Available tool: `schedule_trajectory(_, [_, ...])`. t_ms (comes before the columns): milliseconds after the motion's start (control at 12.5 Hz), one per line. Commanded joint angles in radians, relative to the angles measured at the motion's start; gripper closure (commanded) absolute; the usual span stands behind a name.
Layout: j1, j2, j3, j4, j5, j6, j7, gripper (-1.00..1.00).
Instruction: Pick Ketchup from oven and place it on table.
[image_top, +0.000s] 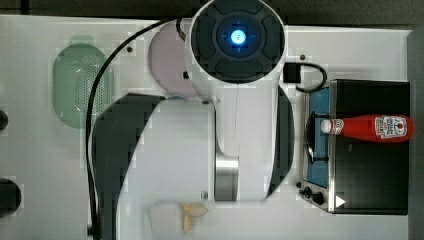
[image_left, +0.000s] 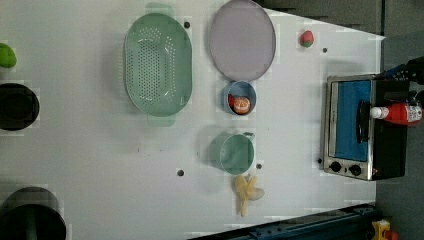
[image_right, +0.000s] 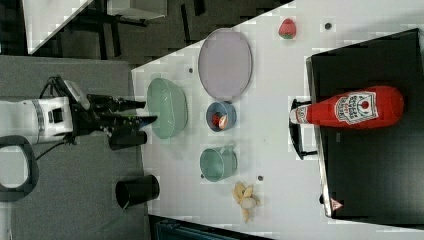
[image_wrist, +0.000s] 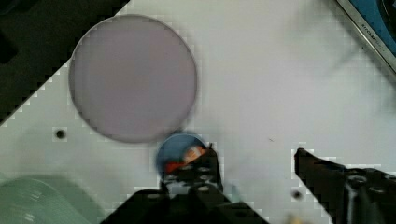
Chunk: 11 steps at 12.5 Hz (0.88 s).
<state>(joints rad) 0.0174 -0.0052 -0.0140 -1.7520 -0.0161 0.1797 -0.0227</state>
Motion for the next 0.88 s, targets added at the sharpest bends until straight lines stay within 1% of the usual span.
schedule_trajectory(80, [-0.001, -0.347, -0.064, -0.137, 0.008, -0.231, 0.039, -0.59])
schedule_trajectory(240, [-0.003, -0.345, -0.066, -0.138, 0.008, -0.231, 0.039, -0.99])
schedule_trajectory(400, [-0.007, -0.34, -0.088, -0.138, 0.007, -0.225, 0.039, -1.0])
schedule_trajectory(560, [-0.02, -0.321, -0.134, -0.138, 0.006, -0.198, 0.039, -1.0])
schedule_trajectory(880, [-0.048, -0.239, -0.282, -0.138, 0.006, -0.084, 0.039, -1.0])
